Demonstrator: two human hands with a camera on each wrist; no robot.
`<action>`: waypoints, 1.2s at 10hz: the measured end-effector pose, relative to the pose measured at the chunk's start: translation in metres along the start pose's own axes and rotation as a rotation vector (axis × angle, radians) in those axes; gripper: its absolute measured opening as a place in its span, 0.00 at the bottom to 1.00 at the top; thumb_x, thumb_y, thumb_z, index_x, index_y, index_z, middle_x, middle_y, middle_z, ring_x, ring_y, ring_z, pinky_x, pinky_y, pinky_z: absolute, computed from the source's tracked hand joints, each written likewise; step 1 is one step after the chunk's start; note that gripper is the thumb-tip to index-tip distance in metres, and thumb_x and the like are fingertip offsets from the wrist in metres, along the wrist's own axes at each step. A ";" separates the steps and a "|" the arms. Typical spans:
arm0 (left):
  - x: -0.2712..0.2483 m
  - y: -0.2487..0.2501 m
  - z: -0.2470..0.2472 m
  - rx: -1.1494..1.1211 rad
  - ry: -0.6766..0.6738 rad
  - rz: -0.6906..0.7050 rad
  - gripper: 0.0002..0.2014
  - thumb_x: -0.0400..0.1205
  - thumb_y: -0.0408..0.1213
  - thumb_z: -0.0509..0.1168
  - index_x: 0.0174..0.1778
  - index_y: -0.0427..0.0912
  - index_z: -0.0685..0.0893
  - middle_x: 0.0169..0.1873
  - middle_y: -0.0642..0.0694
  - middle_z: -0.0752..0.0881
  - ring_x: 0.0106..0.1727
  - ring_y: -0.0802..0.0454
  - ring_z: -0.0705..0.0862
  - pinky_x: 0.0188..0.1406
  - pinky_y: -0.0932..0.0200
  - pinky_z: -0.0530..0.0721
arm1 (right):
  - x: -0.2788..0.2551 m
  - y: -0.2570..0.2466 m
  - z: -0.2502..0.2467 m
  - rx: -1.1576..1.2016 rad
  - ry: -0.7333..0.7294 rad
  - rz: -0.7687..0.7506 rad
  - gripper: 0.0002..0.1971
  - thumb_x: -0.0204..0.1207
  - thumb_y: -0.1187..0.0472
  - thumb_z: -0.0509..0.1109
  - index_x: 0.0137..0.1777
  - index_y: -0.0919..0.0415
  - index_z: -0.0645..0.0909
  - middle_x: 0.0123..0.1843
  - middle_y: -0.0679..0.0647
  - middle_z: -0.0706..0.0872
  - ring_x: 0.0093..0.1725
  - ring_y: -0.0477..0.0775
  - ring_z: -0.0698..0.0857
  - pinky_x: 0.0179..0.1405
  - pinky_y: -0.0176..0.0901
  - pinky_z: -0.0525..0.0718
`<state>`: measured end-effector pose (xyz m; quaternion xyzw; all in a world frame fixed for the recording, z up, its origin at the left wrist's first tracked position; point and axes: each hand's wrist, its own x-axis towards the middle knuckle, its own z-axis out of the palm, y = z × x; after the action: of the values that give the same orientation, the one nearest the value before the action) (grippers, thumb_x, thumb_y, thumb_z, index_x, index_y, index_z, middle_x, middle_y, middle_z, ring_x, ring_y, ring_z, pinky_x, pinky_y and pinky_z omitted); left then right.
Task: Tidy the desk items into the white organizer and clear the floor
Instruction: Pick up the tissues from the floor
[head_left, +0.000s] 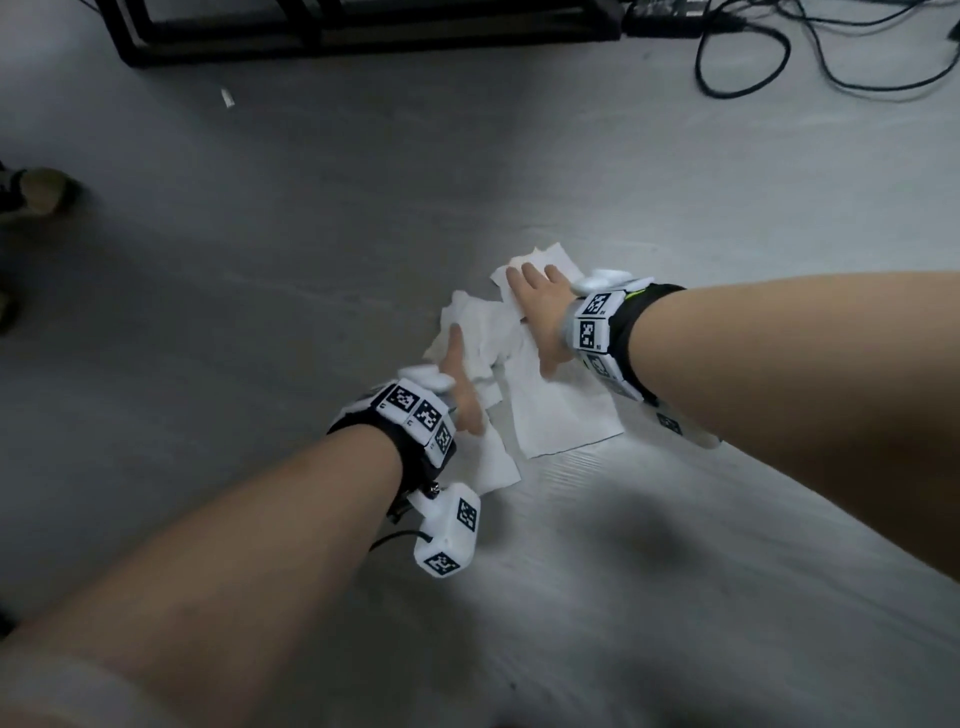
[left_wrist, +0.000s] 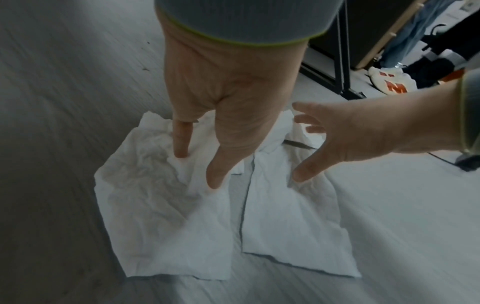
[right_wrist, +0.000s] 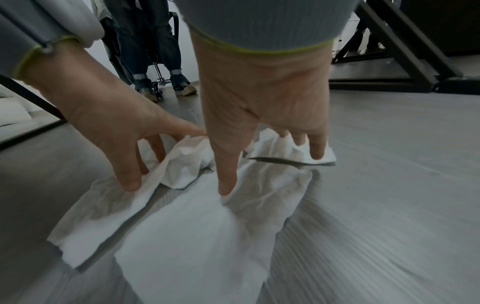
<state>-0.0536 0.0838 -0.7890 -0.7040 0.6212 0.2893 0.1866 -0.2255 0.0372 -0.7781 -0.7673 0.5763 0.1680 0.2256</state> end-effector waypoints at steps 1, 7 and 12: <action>-0.006 0.006 0.005 0.190 -0.014 0.018 0.63 0.68 0.40 0.81 0.87 0.58 0.40 0.80 0.33 0.65 0.76 0.30 0.72 0.69 0.39 0.77 | 0.002 0.001 0.014 -0.002 -0.041 0.031 0.74 0.46 0.52 0.88 0.85 0.57 0.39 0.72 0.56 0.73 0.67 0.66 0.76 0.57 0.61 0.84; -0.076 0.043 0.003 -0.583 0.175 -0.038 0.09 0.82 0.25 0.65 0.52 0.43 0.76 0.36 0.48 0.79 0.38 0.49 0.78 0.27 0.65 0.74 | -0.077 -0.045 0.005 0.585 -0.131 0.140 0.27 0.71 0.62 0.67 0.72 0.62 0.77 0.65 0.60 0.86 0.62 0.64 0.86 0.64 0.57 0.85; -0.388 0.166 -0.165 -0.796 0.075 -0.002 0.05 0.77 0.28 0.67 0.36 0.38 0.83 0.28 0.42 0.82 0.30 0.47 0.79 0.31 0.53 0.85 | -0.402 -0.011 -0.220 1.029 -0.250 0.128 0.21 0.69 0.75 0.67 0.62 0.66 0.75 0.48 0.63 0.83 0.47 0.61 0.86 0.51 0.67 0.89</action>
<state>-0.2111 0.2519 -0.3990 -0.7321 0.4662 0.4811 -0.1232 -0.3277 0.2458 -0.3836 -0.4949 0.5987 -0.0329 0.6290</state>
